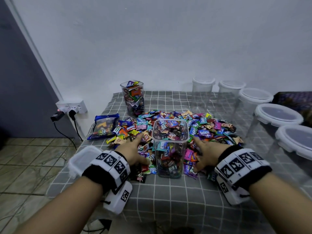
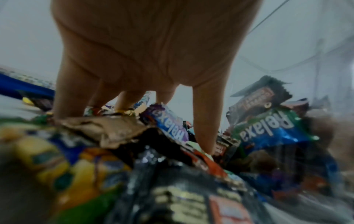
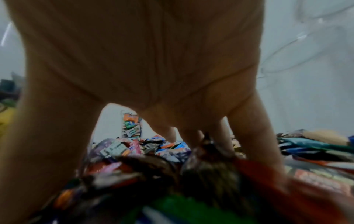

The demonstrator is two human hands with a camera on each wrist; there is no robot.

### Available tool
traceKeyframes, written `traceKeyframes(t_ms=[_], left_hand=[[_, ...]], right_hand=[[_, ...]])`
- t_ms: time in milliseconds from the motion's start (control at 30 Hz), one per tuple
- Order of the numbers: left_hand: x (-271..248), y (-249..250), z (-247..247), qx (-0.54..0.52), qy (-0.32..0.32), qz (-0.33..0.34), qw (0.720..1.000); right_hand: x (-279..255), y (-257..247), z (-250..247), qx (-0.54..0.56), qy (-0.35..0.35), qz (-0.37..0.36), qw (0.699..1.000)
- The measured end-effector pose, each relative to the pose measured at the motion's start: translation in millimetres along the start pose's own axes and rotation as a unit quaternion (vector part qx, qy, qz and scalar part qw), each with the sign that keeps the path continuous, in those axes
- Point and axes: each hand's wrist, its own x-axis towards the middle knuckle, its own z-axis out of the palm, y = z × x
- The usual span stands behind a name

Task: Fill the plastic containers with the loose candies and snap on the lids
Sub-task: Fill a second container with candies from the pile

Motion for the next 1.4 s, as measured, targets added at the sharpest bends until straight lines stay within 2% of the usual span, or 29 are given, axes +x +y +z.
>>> traceKeyframes(t_ms=[167, 333, 567, 933, 1233, 1400], left_hand=[[4.3, 7.8, -2.2, 0.073, 0.027, 0.018, 0.997], [-1.6, 6.0, -6.5, 0.064, 0.081, 0.031, 0.994], [-2.3, 5.7, -8.1, 0.064, 0.133, 0.022, 0.989], [-7.3, -0.1, -8.1, -0.028, 0.218, 0.049, 0.974], [-12.4, 0.2, -7.8, -0.095, 0.279, 0.077, 0.952], [-13.0, -1.9, -6.4, -0.117, 0.299, 0.090, 0.943]], right_hand=[[3.0, -10.0, -1.2, -0.035, 0.043, -0.050, 0.997], [3.2, -12.1, -0.5, -0.062, 0.105, -0.077, 0.990], [1.7, -13.5, -2.5, -0.042, 0.138, -0.064, 0.987], [-6.1, -0.7, -7.5, 0.039, 0.207, -0.040, 0.977], [-9.8, 9.8, -9.5, 0.124, 0.309, -0.030, 0.942], [-12.7, 9.0, -14.8, 0.173, 0.368, -0.040, 0.913]])
